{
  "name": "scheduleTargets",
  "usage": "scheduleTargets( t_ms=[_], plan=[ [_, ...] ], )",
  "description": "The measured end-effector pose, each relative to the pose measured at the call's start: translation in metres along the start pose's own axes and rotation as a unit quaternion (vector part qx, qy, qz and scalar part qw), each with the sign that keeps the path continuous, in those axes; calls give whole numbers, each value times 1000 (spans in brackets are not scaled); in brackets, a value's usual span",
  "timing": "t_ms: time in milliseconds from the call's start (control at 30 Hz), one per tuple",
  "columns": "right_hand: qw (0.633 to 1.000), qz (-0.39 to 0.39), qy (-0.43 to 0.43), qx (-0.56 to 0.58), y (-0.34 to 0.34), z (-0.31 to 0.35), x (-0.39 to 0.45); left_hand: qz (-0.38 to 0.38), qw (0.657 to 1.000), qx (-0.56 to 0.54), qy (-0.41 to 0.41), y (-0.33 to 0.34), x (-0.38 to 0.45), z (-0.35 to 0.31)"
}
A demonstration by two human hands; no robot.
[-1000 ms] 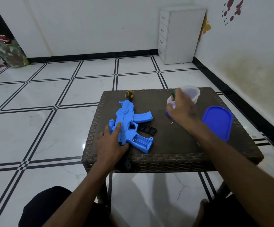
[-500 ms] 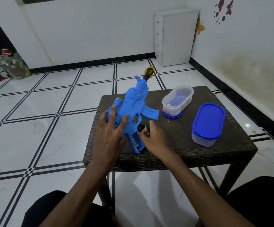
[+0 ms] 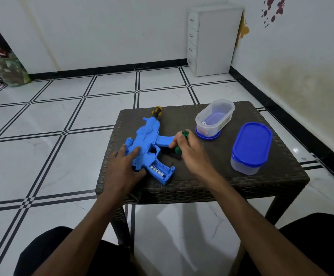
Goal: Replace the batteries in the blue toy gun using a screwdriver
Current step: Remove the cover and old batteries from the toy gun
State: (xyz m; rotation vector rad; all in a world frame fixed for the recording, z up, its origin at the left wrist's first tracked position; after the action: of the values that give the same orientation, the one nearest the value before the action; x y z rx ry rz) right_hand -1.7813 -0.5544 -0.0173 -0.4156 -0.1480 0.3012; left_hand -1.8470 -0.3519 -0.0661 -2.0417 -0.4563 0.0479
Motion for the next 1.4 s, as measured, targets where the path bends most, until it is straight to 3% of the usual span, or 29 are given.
scheduleTargets(
  t_ms=[267,333,433,500,633,933,1067,1267,1400],
  plan=[
    [997,-8,-24,66,14,-13,9,16,999,-27,-22,12,-3,5],
    [996,-21,-17,87,17,-18,10,-32,999,0,21,6,-13,-4],
    [993,-56,-7,103,14,-22,12,-136,978,7,161,2,-35,-28],
    [989,-66,3,132,12,-21,13,-122,972,35,196,7,-43,-37],
    [985,-35,7,167,17,-16,13,-77,978,96,168,17,-41,-37],
    [979,1,1,202,38,-17,11,-72,975,119,171,24,-36,-45],
    [987,20,-11,157,48,-21,13,-90,974,121,172,26,-39,-47],
    [997,25,-51,-53,55,-6,36,-84,973,114,181,26,-41,-45],
    [994,56,-41,-82,58,4,48,-85,969,126,194,26,-45,-43]
  ],
)
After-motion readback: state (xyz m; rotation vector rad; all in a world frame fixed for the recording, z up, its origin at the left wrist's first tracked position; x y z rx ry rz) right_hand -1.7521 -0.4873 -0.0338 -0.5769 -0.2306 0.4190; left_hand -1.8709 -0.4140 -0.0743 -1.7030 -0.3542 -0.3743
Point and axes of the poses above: each hand's wrist, its own x-axis towards the middle knuckle, its own y-axis out of the palm, z = x × y, the point moved 5 cm from there along x, towards the middle knuckle, and after that the axes turned 10 degrees about -x, right-handed, at the moved point
